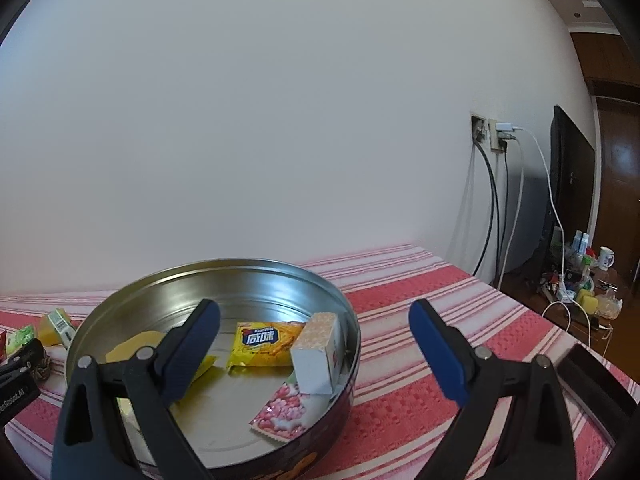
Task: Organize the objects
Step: 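Move both grippers back toward the red candy pack and twine ball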
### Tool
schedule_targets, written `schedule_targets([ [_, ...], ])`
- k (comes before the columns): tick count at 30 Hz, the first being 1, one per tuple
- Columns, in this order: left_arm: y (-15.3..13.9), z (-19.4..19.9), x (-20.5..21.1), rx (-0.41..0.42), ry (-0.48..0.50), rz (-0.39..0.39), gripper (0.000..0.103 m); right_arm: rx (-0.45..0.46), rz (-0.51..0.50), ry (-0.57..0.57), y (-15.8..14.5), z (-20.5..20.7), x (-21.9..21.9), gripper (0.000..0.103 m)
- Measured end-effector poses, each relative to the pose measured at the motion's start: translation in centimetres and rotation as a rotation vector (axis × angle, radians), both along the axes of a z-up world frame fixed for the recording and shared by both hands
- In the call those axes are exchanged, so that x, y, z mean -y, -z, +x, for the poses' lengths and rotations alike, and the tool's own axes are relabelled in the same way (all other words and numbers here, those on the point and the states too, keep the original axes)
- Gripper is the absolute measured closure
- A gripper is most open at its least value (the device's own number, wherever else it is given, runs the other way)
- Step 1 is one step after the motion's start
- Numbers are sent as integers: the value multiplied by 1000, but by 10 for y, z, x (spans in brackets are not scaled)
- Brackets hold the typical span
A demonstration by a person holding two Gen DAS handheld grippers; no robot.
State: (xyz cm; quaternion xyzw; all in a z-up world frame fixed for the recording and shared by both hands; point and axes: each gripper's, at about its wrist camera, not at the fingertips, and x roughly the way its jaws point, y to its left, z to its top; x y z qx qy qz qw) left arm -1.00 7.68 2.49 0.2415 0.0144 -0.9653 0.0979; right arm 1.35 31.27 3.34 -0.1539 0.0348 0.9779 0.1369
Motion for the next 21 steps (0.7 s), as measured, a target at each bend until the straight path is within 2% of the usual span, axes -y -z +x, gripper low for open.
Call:
schedule_targets([
  [10, 1, 5, 34, 4, -31, -7, 11, -4, 34, -51, -1, 11, 39, 6],
  [21, 3, 7, 74, 23, -54, -13, 11, 31, -47, -115, 3, 9, 77, 6],
])
